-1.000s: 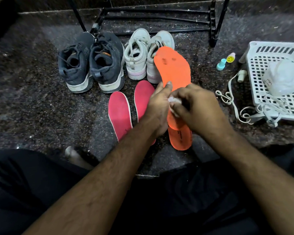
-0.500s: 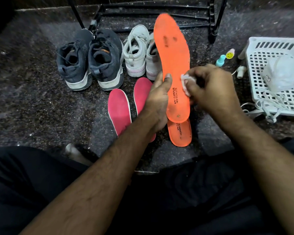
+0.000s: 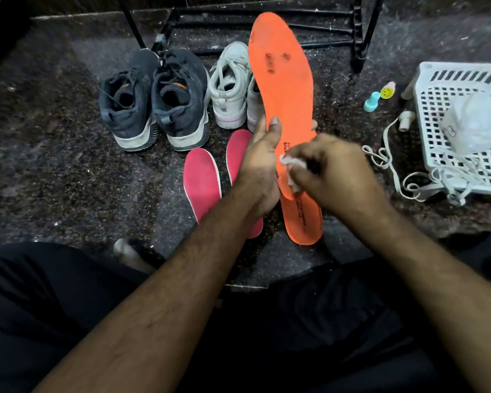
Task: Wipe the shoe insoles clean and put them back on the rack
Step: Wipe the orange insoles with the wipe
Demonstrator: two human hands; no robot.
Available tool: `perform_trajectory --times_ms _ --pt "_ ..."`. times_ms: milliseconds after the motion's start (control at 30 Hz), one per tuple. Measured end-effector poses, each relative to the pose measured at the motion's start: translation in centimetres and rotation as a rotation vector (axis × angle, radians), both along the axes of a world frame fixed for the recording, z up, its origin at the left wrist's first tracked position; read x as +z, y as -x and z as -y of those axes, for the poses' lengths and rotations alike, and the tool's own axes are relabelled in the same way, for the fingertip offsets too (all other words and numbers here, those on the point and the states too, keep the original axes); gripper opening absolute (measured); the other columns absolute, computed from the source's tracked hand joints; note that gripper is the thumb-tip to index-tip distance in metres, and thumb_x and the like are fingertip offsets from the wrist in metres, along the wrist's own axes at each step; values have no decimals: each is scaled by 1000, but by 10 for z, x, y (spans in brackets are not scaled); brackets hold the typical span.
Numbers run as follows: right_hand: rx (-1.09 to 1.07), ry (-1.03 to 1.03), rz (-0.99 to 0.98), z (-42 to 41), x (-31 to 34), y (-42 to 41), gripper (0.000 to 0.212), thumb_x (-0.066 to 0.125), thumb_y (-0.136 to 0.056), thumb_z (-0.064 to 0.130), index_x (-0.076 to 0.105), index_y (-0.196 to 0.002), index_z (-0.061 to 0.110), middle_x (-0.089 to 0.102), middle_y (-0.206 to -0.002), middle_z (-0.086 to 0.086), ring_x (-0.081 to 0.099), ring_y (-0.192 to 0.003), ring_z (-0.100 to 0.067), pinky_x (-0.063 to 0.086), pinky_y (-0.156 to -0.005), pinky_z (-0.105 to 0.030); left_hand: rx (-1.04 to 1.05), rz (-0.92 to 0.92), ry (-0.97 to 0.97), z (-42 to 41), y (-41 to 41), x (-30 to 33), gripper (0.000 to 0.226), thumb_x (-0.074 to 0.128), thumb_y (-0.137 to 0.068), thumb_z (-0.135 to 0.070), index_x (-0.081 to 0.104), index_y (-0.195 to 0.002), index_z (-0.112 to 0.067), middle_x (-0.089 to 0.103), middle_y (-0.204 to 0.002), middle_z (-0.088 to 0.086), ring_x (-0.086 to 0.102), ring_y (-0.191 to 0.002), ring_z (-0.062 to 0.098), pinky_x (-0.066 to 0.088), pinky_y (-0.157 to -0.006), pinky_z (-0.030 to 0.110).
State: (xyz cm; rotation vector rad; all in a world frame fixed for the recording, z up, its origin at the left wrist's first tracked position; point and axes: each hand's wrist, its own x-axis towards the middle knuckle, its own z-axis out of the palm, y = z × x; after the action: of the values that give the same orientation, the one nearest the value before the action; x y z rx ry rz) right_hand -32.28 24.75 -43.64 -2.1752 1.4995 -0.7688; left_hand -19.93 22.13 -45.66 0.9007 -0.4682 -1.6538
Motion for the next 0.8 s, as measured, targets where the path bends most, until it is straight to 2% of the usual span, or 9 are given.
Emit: perform_trajectory --times_ms 67,133,233,333,433,467,600,700,800 --pt "48 10 -4 -4 -3 -4 19 71 -86 16 77 -103 19 55 -81 2 57 -77 -16 30 -71 -13 12 -2 -10 -1 0 1 24 31 -109 -29 50 -124 -24 64 -114 24 68 -81 30 59 -64 40" --pt "-29 38 2 11 0 2 18 68 -87 15 76 -103 17 59 -87 -1 61 -83 -21 31 -73 -13 35 7 -28 -3 4 1 22 33 -109 -26 51 -121 -23 68 -102 18 68 -75 28 58 -60 37" --pt "-149 79 -5 29 5 13 19 65 -88 16 74 -104 18 59 -89 -2 60 -83 -21 32 -72 -17 47 48 1 -4 7 -1 22 33 -109 -20 55 -115 -22 67 -100 11 64 -80 24 55 -73 39" --pt "-33 26 -8 5 1 2 21 66 -87 9 74 -103 20 60 -93 2 60 -84 -21 33 -72 -17 65 18 24 1 -1 2 25 32 -109 -25 49 -128 -22 67 -111 20 68 -84 31 55 -73 44" --pt "96 -27 15 -17 -6 -12 20 66 -88 10 71 -101 23 56 -89 -3 55 -77 -18 35 -68 -24 80 -27 1 5 -6 2 32 30 -109 -28 40 -140 -24 55 -135 33 61 -107 46 47 -94 68" --pt "91 -13 20 -15 -6 -13 18 66 -88 11 70 -101 23 54 -88 -2 52 -77 -17 34 -68 -26 77 -23 -10 4 -4 2 35 30 -109 -28 38 -143 -23 53 -136 34 60 -108 46 44 -97 70" --pt "45 47 43 -5 -4 -13 14 64 -89 22 72 -101 18 55 -84 -2 53 -79 -18 40 -72 -32 13 -13 -10 -1 4 3 35 31 -109 -30 40 -142 -20 57 -130 34 61 -103 40 47 -97 60" --pt "100 -40 20 -11 -2 -6 15 69 -88 18 75 -100 25 57 -82 3 53 -74 -10 36 -70 -21 31 -72 14 4 -5 4 37 30 -109 -31 37 -144 -22 63 -117 28 69 -86 35 54 -86 54" --pt "0 -52 -4 3 3 10 18 72 -84 13 76 -99 23 60 -84 4 55 -75 -9 33 -69 -11 42 -43 12 3 -4 5 36 28 -110 -29 38 -143 -18 67 -108 23 71 -78 30 59 -74 47"
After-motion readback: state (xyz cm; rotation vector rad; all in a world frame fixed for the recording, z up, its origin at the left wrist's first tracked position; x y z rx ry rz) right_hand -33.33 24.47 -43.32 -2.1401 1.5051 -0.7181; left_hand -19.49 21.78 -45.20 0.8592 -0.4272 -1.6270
